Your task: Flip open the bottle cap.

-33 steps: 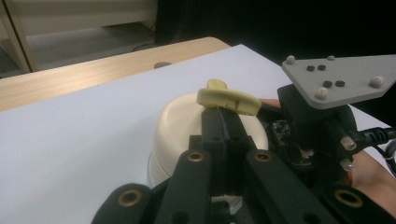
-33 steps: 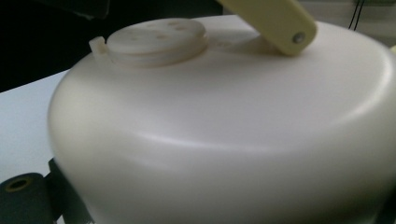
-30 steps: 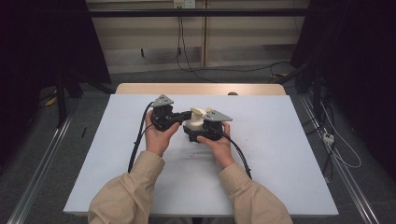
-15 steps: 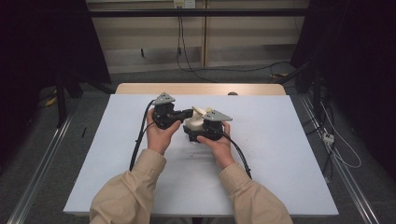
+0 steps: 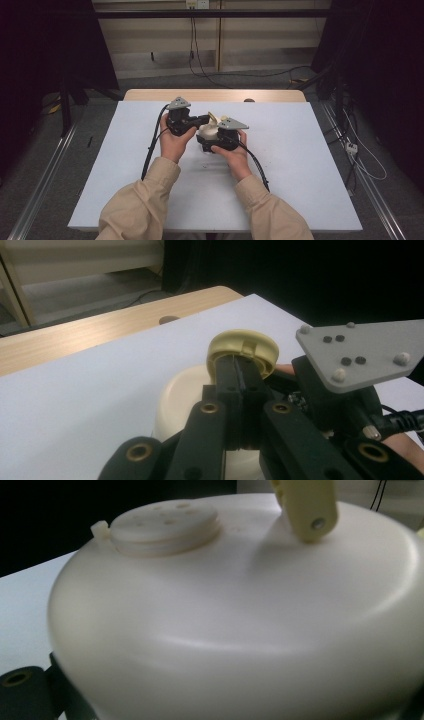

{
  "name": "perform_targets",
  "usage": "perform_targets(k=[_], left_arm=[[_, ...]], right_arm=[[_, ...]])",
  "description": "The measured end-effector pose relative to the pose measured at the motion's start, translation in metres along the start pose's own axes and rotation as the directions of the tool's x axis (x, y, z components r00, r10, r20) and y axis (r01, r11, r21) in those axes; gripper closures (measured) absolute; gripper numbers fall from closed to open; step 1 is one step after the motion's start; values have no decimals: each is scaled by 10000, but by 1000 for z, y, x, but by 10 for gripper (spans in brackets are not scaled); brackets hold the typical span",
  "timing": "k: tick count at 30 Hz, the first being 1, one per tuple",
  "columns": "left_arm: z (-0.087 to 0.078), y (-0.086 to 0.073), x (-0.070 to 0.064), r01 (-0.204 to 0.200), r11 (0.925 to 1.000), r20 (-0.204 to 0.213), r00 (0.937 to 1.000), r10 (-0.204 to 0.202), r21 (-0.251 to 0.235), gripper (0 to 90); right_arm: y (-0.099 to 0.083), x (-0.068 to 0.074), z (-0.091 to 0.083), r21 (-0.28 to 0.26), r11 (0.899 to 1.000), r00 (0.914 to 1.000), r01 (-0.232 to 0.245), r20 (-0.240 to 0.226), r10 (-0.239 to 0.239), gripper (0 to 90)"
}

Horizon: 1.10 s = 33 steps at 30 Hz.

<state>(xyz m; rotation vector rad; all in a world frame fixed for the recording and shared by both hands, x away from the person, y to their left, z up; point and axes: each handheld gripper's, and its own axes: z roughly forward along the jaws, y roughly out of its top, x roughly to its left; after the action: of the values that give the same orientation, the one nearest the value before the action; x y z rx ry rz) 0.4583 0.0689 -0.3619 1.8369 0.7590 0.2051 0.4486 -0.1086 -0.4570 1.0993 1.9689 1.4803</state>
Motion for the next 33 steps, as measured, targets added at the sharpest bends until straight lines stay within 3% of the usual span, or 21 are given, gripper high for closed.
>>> perform_targets(k=[33], left_arm=[[11, 7, -4, -79, 10000, 8, 10000, 79, 5, 900]], right_arm=[[1, 0, -2, 109, 9999, 9999, -102, 35, 102, 59]])
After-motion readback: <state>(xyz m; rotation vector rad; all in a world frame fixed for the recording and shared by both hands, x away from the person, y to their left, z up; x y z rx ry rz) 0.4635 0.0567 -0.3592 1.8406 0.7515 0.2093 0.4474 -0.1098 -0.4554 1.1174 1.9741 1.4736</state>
